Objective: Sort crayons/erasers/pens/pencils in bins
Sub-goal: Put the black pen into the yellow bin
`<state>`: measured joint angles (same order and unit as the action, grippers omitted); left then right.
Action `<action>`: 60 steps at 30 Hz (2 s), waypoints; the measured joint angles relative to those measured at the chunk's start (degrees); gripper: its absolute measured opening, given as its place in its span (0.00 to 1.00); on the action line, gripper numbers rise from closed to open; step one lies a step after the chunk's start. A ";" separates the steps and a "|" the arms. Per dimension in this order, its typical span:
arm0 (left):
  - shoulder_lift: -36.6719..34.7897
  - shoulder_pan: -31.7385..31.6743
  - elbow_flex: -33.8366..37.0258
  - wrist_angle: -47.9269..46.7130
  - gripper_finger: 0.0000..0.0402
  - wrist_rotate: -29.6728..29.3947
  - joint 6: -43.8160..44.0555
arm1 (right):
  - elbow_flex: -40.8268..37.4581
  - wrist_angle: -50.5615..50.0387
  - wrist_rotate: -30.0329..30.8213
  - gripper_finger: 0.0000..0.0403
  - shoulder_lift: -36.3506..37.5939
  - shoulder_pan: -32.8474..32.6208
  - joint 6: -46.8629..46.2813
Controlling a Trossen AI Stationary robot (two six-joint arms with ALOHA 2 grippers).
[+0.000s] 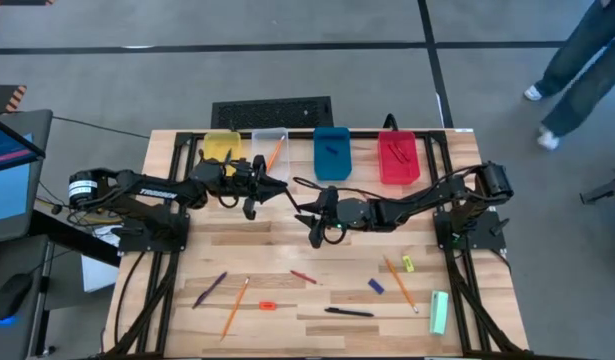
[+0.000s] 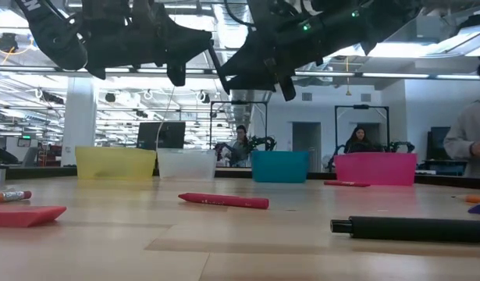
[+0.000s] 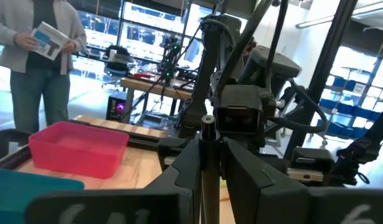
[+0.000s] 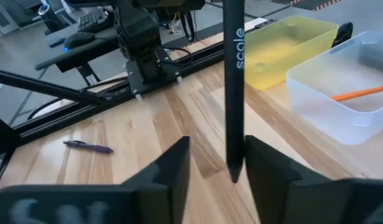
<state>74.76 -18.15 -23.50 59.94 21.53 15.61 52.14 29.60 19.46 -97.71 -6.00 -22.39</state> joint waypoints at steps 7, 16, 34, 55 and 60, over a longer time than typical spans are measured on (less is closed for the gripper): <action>0.00 0.00 0.01 -1.97 0.09 -0.52 -1.50 | 0.00 -2.71 -0.01 0.59 0.00 -0.02 1.73; -0.17 0.00 -0.01 -3.63 0.09 -1.39 -2.85 | -0.02 -3.57 0.01 0.58 -0.02 -0.02 4.69; -0.20 0.00 0.01 -8.07 0.09 -1.19 -4.63 | -0.04 -6.75 -1.44 0.66 1.17 -0.02 3.86; -0.30 0.00 -7.76 -27.36 0.09 -4.07 -12.56 | -0.04 -24.30 0.09 0.36 10.16 -5.80 13.66; -3.19 0.00 -11.83 -40.39 0.09 -5.51 -16.52 | -0.05 -20.87 0.09 0.08 5.10 -5.99 15.45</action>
<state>71.57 -18.15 -35.33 19.55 16.02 -0.91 52.09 8.73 19.54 -92.61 -11.99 -6.93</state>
